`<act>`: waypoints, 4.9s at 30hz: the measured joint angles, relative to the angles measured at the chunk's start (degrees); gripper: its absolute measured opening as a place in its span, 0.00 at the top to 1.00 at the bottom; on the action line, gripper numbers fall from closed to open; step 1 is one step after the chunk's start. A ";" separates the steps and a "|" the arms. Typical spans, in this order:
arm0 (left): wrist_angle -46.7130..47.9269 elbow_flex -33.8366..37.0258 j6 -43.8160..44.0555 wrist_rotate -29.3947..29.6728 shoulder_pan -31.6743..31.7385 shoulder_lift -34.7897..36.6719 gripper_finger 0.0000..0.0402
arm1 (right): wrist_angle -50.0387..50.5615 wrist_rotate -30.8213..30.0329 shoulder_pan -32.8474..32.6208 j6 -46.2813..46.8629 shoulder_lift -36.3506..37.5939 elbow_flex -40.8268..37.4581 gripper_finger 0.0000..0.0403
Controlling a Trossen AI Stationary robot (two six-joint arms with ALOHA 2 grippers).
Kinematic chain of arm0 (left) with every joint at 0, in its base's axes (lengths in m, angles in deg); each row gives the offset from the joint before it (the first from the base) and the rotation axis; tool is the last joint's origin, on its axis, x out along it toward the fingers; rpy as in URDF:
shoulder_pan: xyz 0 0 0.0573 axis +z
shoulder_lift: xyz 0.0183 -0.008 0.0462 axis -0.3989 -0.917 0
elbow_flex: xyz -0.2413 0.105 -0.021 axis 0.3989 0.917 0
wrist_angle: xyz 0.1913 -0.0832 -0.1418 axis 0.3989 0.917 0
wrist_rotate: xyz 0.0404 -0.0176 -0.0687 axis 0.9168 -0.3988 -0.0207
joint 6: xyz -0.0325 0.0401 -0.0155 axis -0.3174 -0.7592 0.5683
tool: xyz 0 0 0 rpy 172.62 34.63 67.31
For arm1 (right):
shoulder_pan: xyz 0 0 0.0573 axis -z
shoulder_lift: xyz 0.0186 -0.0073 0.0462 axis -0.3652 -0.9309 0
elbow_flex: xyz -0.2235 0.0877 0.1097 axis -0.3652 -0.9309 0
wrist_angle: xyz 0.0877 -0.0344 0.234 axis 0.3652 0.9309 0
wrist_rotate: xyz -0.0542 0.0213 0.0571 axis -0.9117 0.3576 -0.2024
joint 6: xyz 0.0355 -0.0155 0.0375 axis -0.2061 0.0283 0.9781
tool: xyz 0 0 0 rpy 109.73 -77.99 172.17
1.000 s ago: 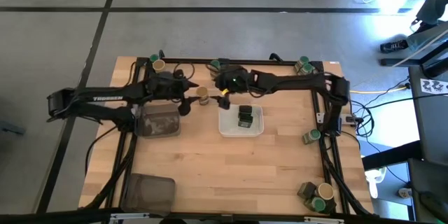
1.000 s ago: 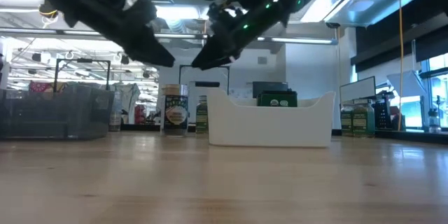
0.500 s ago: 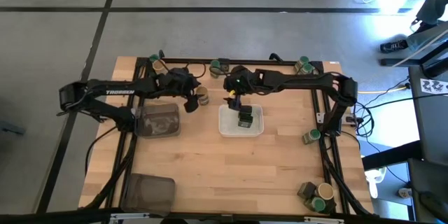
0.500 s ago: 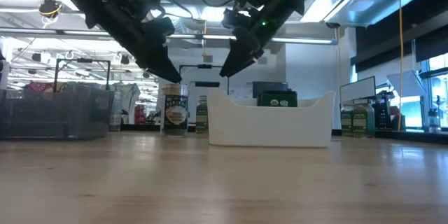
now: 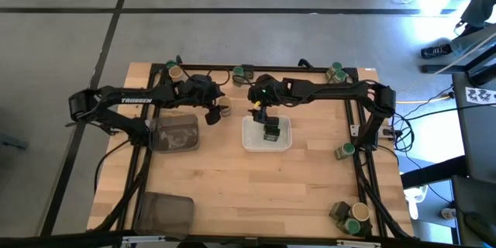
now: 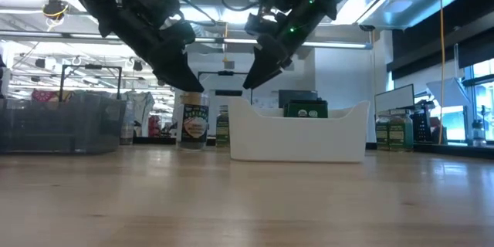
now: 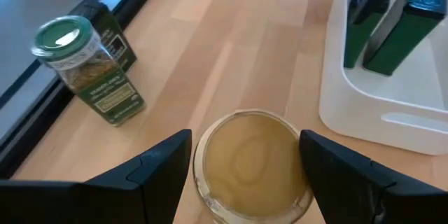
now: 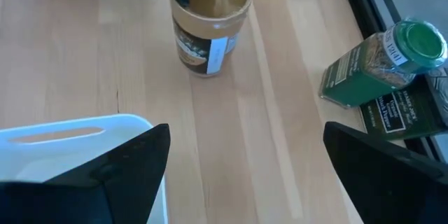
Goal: Sort spices by type
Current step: Put the gold seasoning bottle into the top black bin
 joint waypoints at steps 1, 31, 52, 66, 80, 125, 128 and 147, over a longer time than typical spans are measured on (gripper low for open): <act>-0.23 0.00 -0.06 0.00 0.00 -0.02 0.34 | -0.06 0.00 0.00 -0.01 0.00 0.00 0.07; 6.09 -3.17 -0.18 2.32 -0.28 4.77 0.02 | -0.40 -2.58 0.00 -1.99 -0.07 0.00 0.07; 3.80 -1.61 2.41 3.91 -0.25 -4.38 0.07 | -0.80 -2.56 0.00 -1.92 -0.48 0.00 0.07; 1.14 -1.73 2.97 3.97 -0.45 -6.87 0.33 | -0.68 -2.56 0.00 -1.95 -0.48 0.00 0.07; 27.47 -3.11 14.98 8.61 -7.22 22.35 0.33 | -2.63 -1.93 0.00 -2.19 -0.48 0.00 0.07; 34.97 13.42 42.99 24.07 -20.63 33.48 0.33 | -10.48 1.14 0.02 -2.72 -2.40 0.13 0.07; 35.00 13.46 42.00 24.20 -20.63 33.57 0.33 | -10.72 0.88 0.00 -3.47 -3.45 0.09 0.07; 38.24 7.72 41.45 23.43 -20.68 33.59 0.03 | -10.32 0.96 0.02 -4.11 -4.20 0.07 0.07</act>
